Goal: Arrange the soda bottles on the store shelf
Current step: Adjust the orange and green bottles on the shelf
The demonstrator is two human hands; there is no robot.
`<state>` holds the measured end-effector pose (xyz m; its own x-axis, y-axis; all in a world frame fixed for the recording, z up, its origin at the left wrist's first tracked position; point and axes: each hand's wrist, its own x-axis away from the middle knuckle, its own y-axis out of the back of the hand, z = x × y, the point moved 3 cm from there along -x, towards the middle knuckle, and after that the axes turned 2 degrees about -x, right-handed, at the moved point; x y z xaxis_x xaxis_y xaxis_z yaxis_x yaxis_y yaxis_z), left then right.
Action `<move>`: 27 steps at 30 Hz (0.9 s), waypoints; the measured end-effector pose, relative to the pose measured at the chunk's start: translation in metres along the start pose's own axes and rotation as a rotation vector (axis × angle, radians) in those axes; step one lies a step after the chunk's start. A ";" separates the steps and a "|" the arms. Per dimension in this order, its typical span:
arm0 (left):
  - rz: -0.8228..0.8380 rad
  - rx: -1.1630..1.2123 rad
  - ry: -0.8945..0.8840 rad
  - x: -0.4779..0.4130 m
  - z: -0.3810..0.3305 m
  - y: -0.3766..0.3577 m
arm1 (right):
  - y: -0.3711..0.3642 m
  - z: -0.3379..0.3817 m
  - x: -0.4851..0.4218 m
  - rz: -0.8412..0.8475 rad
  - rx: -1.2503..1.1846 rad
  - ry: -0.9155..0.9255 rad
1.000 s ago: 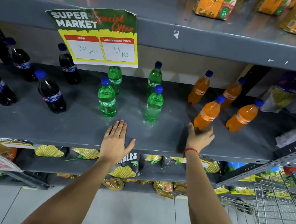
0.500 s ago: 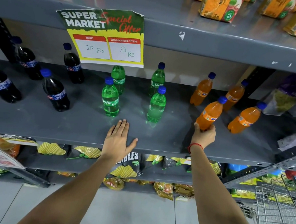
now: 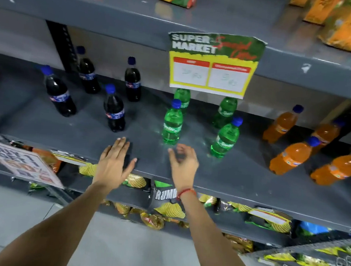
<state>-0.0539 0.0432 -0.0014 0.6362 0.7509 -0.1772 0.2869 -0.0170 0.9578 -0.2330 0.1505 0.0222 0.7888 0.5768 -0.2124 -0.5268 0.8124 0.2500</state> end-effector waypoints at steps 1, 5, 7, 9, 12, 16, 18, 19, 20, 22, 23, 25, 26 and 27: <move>-0.009 0.001 0.025 0.001 0.012 0.003 | -0.020 0.004 -0.002 0.073 0.033 0.035; -0.016 -0.002 0.091 0.003 0.054 0.013 | -0.088 0.015 -0.011 0.276 0.067 0.035; -0.009 -0.004 0.102 0.003 0.068 0.016 | -0.117 0.019 -0.013 0.346 0.089 0.028; -0.003 -0.003 0.096 0.002 0.077 0.017 | -0.141 0.024 -0.012 0.388 0.100 0.012; 0.009 -0.007 0.081 0.000 0.085 0.017 | -0.170 0.032 -0.009 0.384 0.085 -0.023; 0.003 -0.007 0.076 -0.001 0.087 0.016 | -0.191 0.038 -0.009 0.296 0.103 -0.021; -0.003 -0.009 0.073 0.000 0.086 0.016 | -0.195 0.040 -0.011 0.266 0.141 -0.018; -0.009 -0.008 0.071 0.000 0.086 0.015 | -0.197 0.040 -0.012 0.254 0.159 -0.015; -0.011 -0.007 0.070 0.000 0.087 0.015 | -0.198 0.040 -0.013 0.246 0.174 -0.011; -0.023 -0.010 0.067 0.000 0.087 0.016 | -0.201 0.041 -0.014 0.235 0.188 0.002; -0.029 -0.012 0.066 -0.001 0.088 0.015 | -0.202 0.041 -0.015 0.226 0.192 0.003; -0.043 -0.012 0.066 -0.001 0.088 0.014 | -0.203 0.040 -0.016 0.209 0.187 -0.002; -0.037 -0.011 0.070 -0.001 0.088 0.014 | -0.203 0.041 -0.016 0.211 0.188 -0.008; -0.048 -0.017 0.067 -0.001 0.088 0.013 | -0.203 0.041 -0.016 0.210 0.188 -0.006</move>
<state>0.0126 -0.0159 -0.0085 0.5721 0.7933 -0.2081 0.3033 0.0311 0.9524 -0.1259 -0.0271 0.0132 0.6705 0.7301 -0.1320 -0.6116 0.6446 0.4589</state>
